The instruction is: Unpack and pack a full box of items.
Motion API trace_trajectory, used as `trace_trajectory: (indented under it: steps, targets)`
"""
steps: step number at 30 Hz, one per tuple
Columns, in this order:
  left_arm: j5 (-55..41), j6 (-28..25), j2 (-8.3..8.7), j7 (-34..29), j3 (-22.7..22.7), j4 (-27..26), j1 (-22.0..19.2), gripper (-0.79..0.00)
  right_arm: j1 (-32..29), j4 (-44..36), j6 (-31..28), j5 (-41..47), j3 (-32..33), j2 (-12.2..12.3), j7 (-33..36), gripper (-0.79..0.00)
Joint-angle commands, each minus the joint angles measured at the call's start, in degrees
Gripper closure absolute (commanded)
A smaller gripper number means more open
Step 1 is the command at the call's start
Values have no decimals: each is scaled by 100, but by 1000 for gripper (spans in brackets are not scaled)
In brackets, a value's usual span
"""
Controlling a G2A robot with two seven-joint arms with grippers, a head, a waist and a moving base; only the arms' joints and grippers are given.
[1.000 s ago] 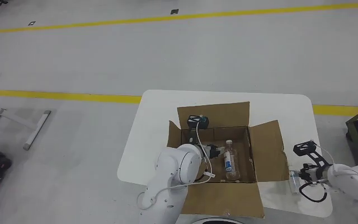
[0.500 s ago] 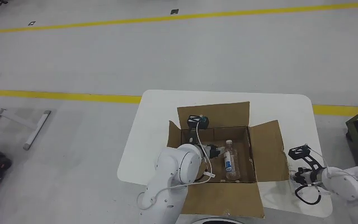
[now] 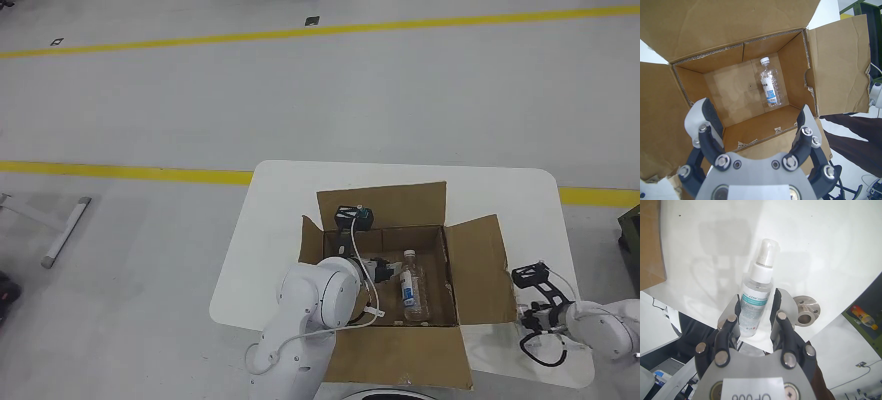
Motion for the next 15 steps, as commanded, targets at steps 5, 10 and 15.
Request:
trace_trajectory:
  steps: [5,10,15]
  targets:
    - [0,0,0,0,0,0,0,-785,8,-88,150,-127,-190,-9,-10,-360]
    - [0,0,0,0,0,0,0,-785,13,-125,221,-240,-333,-13,3,-354]
    - [0,0,0,0,0,0,0,-785,22,-125,304,-339,-430,-14,12,-351]
